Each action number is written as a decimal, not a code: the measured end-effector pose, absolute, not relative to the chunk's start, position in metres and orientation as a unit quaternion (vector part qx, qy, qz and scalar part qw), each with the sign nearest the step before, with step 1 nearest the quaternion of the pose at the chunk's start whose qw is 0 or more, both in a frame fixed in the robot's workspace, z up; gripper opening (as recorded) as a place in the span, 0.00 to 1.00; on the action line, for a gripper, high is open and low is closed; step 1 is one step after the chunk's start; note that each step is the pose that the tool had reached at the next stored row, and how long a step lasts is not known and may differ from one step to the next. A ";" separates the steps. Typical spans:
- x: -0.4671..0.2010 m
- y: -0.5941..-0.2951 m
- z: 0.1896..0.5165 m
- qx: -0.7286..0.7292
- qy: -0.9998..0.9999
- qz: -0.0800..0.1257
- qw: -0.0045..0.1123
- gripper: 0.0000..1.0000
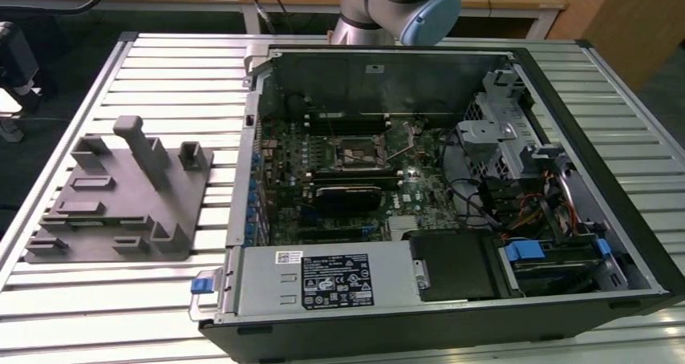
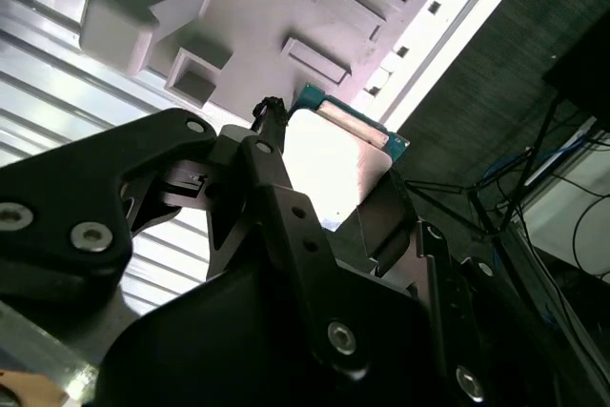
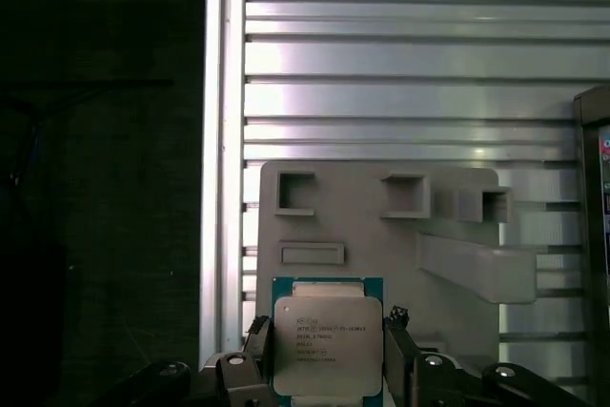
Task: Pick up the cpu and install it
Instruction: 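Pick up the cpu and move it towards the insertion slot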
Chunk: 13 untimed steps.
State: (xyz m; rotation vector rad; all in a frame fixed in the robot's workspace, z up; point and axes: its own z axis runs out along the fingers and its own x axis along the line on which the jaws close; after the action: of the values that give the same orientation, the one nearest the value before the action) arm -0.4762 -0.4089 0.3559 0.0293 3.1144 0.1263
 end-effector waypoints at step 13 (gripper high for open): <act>-0.476 -0.408 0.364 0.009 0.999 0.041 0.013 0.55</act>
State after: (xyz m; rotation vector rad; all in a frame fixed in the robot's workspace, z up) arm -0.4762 -0.4085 0.3640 0.0292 3.1136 0.1263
